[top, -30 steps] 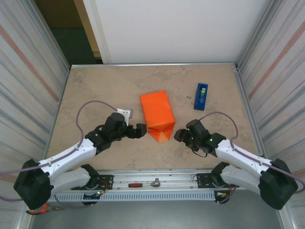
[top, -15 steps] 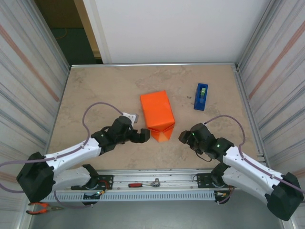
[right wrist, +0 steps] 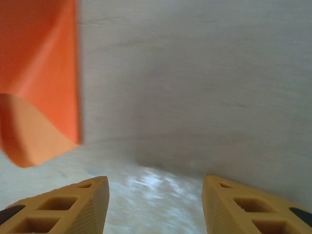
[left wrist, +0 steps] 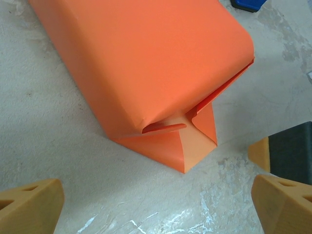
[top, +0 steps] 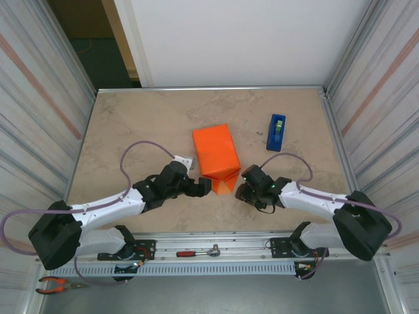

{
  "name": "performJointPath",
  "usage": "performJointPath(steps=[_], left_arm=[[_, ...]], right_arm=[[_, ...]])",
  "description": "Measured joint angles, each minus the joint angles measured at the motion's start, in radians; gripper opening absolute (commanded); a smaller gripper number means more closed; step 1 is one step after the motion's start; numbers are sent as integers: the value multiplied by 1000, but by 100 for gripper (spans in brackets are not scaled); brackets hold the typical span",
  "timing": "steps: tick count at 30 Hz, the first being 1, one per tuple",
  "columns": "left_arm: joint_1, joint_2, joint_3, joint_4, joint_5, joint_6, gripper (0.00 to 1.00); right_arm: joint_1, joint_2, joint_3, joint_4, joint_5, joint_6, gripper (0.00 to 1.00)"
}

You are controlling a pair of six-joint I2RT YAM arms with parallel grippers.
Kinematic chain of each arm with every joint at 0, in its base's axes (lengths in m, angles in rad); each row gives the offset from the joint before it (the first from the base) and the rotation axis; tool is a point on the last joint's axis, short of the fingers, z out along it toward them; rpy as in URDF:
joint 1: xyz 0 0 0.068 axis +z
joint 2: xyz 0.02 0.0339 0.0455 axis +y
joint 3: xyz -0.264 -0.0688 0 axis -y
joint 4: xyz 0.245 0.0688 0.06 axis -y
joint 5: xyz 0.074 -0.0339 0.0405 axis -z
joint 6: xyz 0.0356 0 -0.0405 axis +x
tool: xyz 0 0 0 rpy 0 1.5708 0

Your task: Wrap the gift box in paper

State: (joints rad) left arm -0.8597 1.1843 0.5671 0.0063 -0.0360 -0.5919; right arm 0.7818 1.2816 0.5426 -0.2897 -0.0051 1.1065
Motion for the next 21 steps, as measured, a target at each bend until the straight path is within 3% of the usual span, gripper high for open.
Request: performJointPath(steps=[6,13,21], left_arm=[[0,5,0,4,-3,0,99],[0,5,-19,23,-3,-11,99],[0,5,-23,30,-3,-11,99]], right_arm=[[43,125,79,61,-16,-17,48],[43,143,97,34,-14,-25,38],[43,144,121,59,-10,-45,36]])
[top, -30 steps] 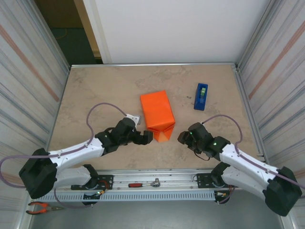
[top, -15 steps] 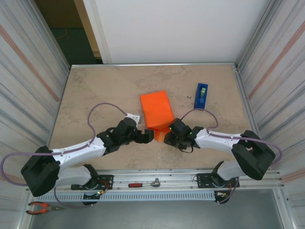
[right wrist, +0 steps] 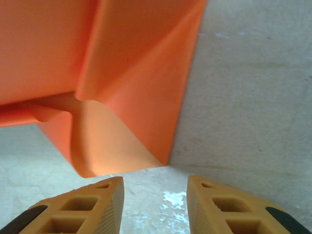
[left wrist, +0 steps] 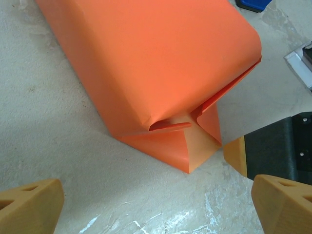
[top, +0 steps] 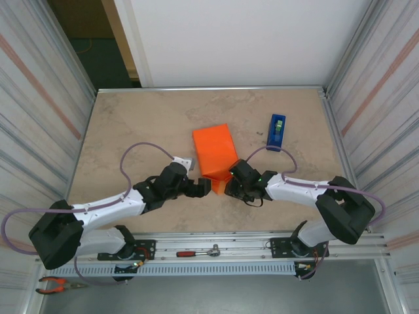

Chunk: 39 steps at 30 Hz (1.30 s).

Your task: Wrap the gift box in paper

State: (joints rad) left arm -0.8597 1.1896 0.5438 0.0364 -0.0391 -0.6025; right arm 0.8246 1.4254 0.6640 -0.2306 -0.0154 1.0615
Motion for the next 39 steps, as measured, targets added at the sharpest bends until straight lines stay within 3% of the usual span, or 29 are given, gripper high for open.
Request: performJointPath(steps=[39], left_arm=[[-4,30,0,21,0,0,99]], right_arm=[[-13,50,14,45,18,-23,33]])
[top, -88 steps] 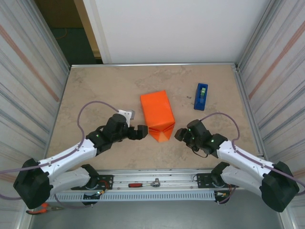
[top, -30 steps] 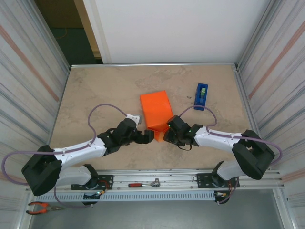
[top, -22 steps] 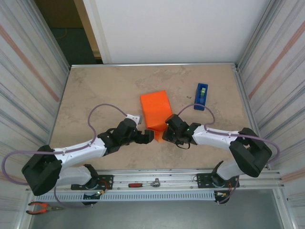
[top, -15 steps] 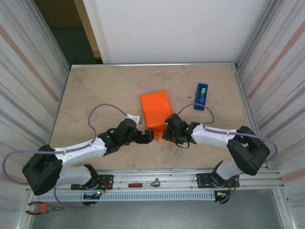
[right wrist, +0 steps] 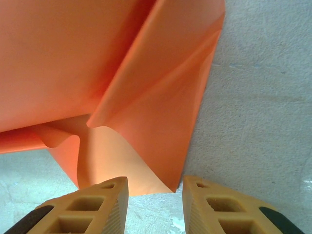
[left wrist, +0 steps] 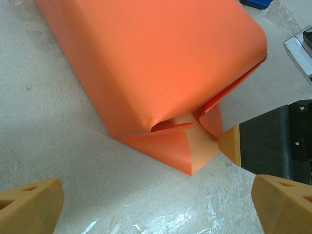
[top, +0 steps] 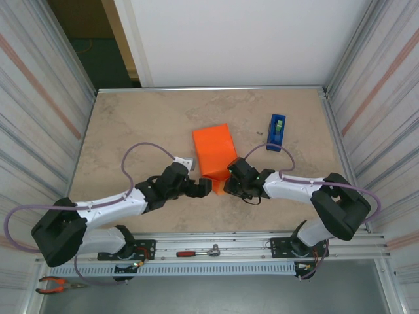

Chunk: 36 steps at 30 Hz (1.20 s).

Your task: Wrap the gift box in paper

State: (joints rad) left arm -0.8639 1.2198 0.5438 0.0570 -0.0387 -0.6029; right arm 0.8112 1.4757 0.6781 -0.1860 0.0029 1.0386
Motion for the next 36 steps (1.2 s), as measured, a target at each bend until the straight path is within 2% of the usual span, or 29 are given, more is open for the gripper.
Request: performJointPath(steps=[8,18,26,31,36], left_arm=[[-9,4,0,0,0,0,99],[-9,4,0,0,0,0,99],[-9,4,0,0,0,0,99],[-9,4,-3,0,0,0,99],[-9,-9,-32,0,0,0,99]], right_arm=[[0,22,-1,8,0,0,32],[0,23,-2,2,4,1,24],[1,24,-2,8,3,0,15],[1,24,-2,6,3,2,1],[2,23,-2,6,3,0,0]])
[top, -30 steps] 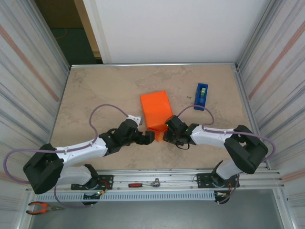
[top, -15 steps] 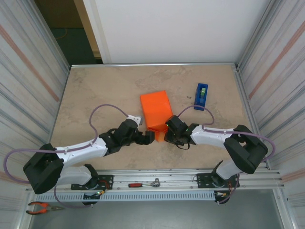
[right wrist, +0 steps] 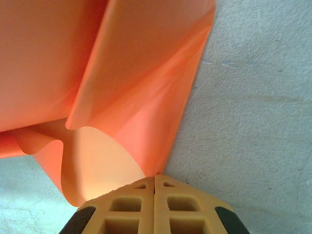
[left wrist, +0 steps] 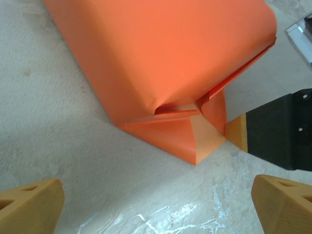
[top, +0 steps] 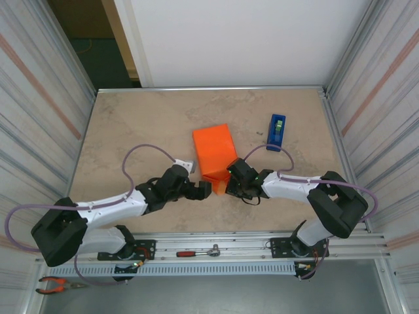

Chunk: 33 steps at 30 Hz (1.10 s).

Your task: Wrap the gift box in paper

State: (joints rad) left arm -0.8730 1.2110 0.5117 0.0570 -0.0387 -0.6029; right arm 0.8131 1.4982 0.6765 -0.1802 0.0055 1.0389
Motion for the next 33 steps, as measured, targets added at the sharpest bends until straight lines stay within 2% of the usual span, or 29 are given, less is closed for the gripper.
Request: performJointPath(steps=[5,10,13,18,20,26,33], left_arm=[[0,-31,-39,0,4,1,96],[-1,-39,-72,0,27,3,82],[-6,-39,-81,5,50,6,67],[-43,-23,-82,45,89,32,32],[-68,-2,-82,67,100,40,23],[-134,103,-82,133,121,49,21],[-157,211,-49,182,125,52,21]], right_arm=[[0,-18,0,-5,0,0,0],[0,-58,0,-16,1,0,0],[0,-74,4,-29,1,0,0],[0,-84,14,-34,1,-1,0],[-2,-88,14,-35,1,0,0],[-9,-96,16,-37,-3,0,0],[-18,-100,28,-37,-10,0,0]])
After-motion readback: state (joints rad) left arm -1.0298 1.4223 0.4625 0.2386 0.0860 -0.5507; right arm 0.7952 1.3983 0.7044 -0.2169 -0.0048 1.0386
